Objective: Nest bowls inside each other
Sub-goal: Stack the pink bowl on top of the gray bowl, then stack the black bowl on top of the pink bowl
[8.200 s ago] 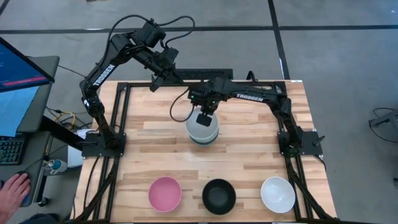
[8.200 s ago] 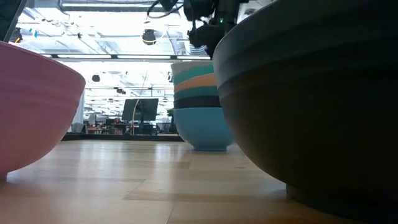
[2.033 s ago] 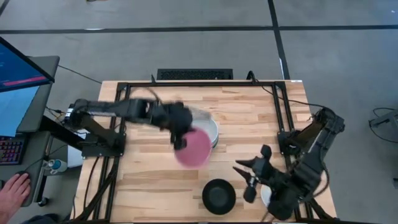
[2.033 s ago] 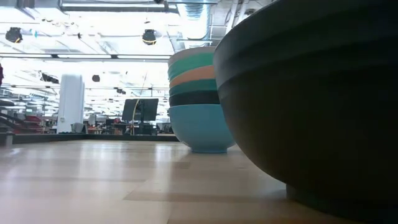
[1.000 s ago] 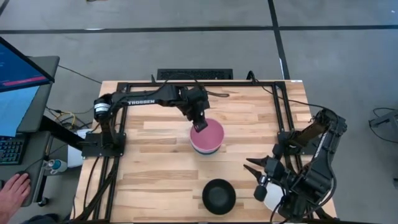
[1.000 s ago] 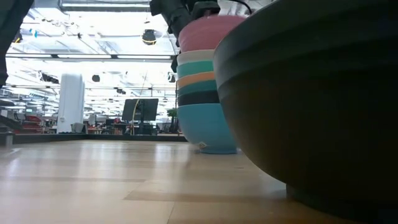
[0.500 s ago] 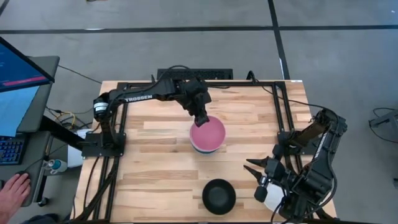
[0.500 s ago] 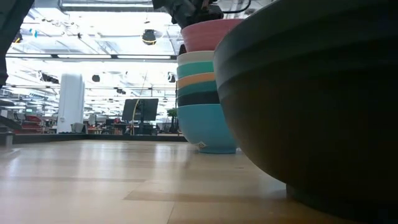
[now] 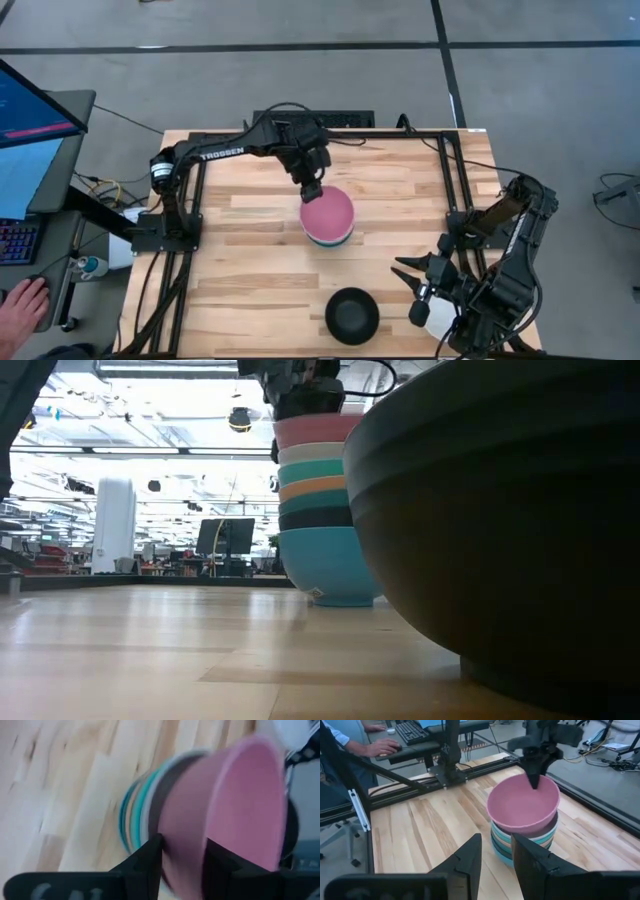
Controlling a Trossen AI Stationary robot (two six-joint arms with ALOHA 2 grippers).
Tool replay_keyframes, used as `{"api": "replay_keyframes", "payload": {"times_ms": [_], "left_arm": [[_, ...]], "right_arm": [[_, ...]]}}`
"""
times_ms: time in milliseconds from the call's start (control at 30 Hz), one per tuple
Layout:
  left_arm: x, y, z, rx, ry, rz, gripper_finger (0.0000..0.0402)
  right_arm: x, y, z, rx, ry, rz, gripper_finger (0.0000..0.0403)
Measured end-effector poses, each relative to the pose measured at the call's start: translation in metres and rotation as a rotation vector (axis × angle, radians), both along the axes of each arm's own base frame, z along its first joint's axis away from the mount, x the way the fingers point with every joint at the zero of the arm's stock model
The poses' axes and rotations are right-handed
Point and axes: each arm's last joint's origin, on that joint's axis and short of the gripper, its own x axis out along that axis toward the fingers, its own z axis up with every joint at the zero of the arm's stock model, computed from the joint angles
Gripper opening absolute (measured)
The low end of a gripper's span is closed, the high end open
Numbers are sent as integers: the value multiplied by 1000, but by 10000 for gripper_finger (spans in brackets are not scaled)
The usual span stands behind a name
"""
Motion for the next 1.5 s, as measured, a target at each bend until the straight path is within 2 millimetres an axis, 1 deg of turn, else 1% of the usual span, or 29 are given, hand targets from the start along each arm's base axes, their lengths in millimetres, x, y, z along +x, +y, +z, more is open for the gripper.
{"api": "replay_keyframes", "payload": {"times_ms": [133, 300, 367, 467, 533, 600, 667, 833, 900, 1000, 1167, 1200, 1267, 1333, 1400, 1500], "left_arm": [[3, 10, 4, 2, -77, 10, 96], [-2, 25, 4, -42, -76, 71, 96], [-3, 24, 2, -76, -53, 80, 96], [3, 15, -6, -85, -37, 12, 96], [2, 12, -7, -113, -34, -16, 96], [3, 13, -3, -118, -69, -27, 96], [0, 17, 0, -136, -65, -19, 96], [-6, 28, 17, -133, -85, 25, 96], [-6, 27, 23, -183, -89, 58, 96], [-2, 13, 36, -276, -114, 37, 96], [11, -38, 49, -263, -154, -141, 96], [12, -47, 52, -254, -167, -178, 96], [14, -65, 59, -248, -188, -232, 96], [15, -81, 69, -235, -223, -285, 96], [16, -95, 81, -198, -274, -333, 96], [14, -111, 97, -105, -332, -367, 96]], "right_arm": [[0, 0, 0, 6, -4, 0, 127], [1, 1, 0, 17, -12, 0, 127], [1, 1, 0, 17, -12, 0, 127], [1, 1, 0, 16, -12, 0, 127], [1, 1, 0, 16, -12, 0, 127], [1, 1, 0, 16, -12, -1, 127], [1, 1, 0, 15, -12, -2, 127], [2, 1, 0, 19, -14, -3, 127], [2, 2, 1, 27, -19, -3, 127], [2, 2, 1, 32, -22, -3, 127], [2, 2, 0, 44, -3, 3, 127], [2, 3, -1, 60, 30, 11, 127], [3, 1, -5, 103, 151, 33, 127], [10, 0, -14, 161, 280, 32, 127], [20, -1, -26, 199, 362, 10, 127], [44, -6, -39, 278, 325, -65, 127]]}}
